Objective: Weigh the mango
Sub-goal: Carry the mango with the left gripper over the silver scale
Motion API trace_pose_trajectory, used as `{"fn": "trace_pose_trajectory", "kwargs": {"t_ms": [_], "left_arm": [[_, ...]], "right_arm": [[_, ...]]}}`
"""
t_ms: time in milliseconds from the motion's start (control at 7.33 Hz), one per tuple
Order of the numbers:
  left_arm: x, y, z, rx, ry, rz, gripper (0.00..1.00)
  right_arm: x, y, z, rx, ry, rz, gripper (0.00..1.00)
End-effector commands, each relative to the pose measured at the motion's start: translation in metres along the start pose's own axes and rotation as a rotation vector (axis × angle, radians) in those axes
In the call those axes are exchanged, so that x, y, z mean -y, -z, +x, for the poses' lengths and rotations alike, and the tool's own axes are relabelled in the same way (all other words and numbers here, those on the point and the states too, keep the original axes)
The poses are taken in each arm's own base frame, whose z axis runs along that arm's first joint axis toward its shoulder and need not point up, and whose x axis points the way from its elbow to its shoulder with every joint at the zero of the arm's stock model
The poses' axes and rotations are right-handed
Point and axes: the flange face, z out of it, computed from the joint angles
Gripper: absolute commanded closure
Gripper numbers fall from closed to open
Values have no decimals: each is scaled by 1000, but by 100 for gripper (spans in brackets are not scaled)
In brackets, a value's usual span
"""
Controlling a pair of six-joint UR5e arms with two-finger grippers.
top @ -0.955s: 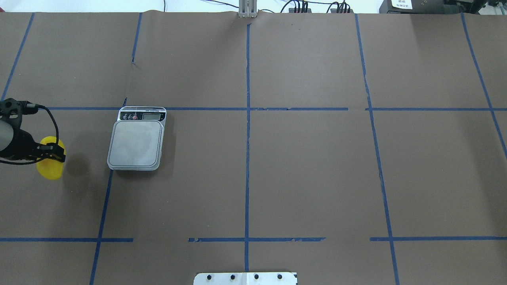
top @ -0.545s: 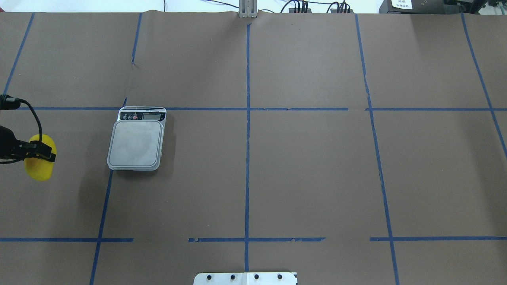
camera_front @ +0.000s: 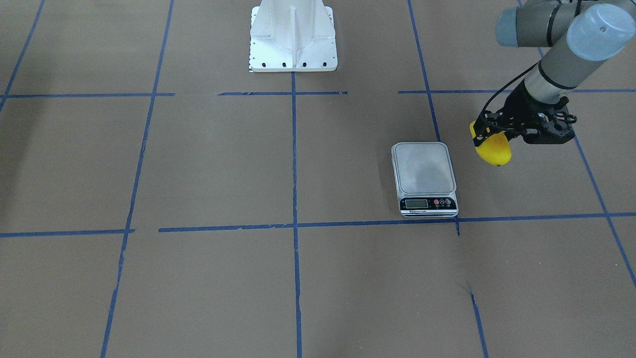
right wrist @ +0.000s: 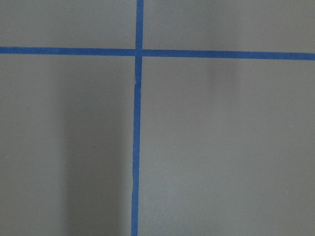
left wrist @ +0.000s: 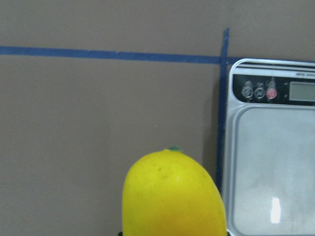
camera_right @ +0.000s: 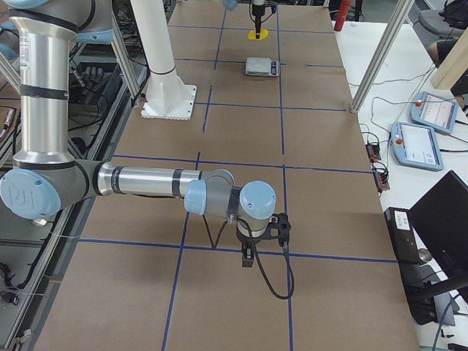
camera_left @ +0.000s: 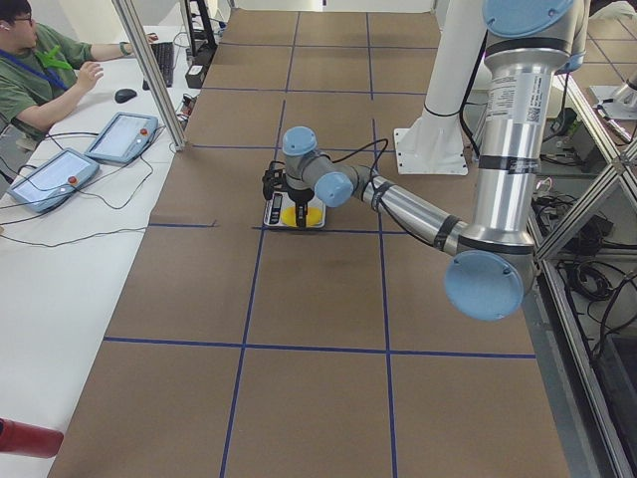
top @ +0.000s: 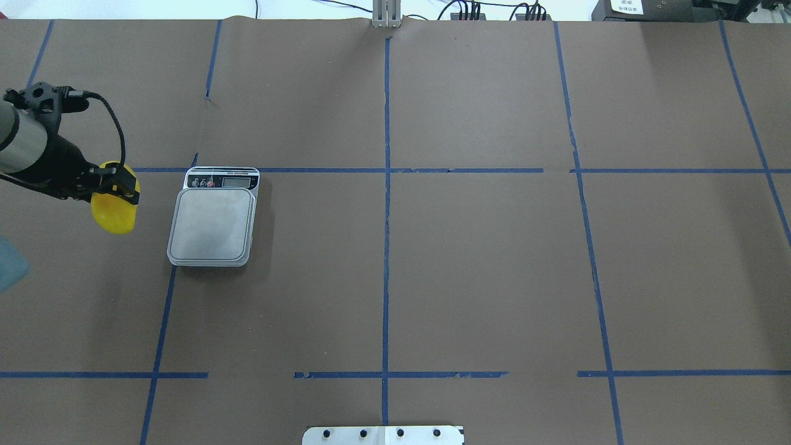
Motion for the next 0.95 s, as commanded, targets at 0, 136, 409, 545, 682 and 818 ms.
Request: {"fn": "trace_pose_trajectory", "kwargs": {"t_ms": [0, 136, 409, 545, 682, 818], "left_arm": [[29, -35, 49, 8, 10, -35, 100], [20, -58, 60, 28, -12, -48, 100], [10, -80, 69, 42, -10, -82, 100], [9, -81, 69, 41, -13, -85, 100], [9, -83, 68, 44, -13, -88, 81], [10, -85, 66, 48, -13, -89, 1]], "right_arm": [[0, 0, 0, 0, 0, 0, 0], [0, 0, 0, 0, -1, 1, 0], [0, 0, 0, 0, 0, 0, 0], [0, 0, 0, 0, 0, 0, 0], [0, 0, 0, 0, 0, 0, 0], [0, 0, 0, 0, 0, 0, 0]]}}
